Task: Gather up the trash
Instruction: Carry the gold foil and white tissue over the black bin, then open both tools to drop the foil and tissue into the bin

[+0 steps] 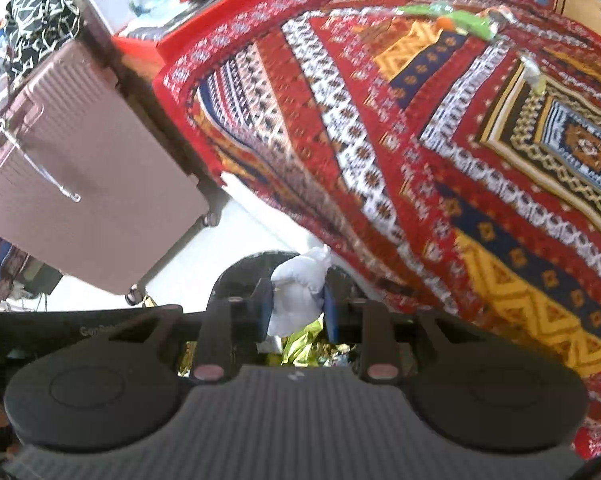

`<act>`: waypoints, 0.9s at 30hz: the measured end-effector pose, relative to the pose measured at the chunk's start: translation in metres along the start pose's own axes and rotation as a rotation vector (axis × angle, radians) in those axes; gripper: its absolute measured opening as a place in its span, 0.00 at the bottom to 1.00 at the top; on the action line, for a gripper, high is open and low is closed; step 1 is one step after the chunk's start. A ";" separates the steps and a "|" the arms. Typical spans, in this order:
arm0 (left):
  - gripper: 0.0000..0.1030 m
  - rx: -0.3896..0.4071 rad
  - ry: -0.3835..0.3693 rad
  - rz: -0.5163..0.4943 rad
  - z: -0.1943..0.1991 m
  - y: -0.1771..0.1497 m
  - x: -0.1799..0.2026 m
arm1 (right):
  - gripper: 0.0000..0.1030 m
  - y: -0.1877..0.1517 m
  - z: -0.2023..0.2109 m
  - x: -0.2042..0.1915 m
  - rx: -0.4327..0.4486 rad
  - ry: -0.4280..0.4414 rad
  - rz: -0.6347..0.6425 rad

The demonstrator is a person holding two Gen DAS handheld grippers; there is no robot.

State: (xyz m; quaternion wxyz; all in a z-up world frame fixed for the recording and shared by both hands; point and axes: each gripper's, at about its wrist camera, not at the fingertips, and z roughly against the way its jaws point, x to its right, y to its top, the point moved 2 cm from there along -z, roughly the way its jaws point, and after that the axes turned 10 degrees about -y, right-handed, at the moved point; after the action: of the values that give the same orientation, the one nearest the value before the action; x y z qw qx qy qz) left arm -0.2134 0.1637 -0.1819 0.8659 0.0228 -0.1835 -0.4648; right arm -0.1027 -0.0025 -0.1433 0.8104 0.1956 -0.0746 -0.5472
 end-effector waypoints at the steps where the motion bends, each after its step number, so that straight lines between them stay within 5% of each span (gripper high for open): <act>1: 0.33 -0.012 0.001 -0.004 -0.002 -0.002 -0.002 | 0.31 -0.001 -0.001 -0.002 -0.007 0.004 -0.001; 20: 0.34 -0.082 -0.009 -0.035 -0.026 -0.004 -0.015 | 0.32 0.000 -0.033 -0.020 -0.109 0.025 0.014; 27: 0.40 -0.075 -0.030 -0.016 -0.027 -0.001 -0.018 | 0.41 0.003 -0.033 -0.023 -0.100 0.027 0.015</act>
State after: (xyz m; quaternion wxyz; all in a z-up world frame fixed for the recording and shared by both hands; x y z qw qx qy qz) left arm -0.2141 0.1746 -0.2123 0.8594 -0.0153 -0.1786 -0.4788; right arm -0.0983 0.0271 -0.1701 0.8241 0.1615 -0.0376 -0.5416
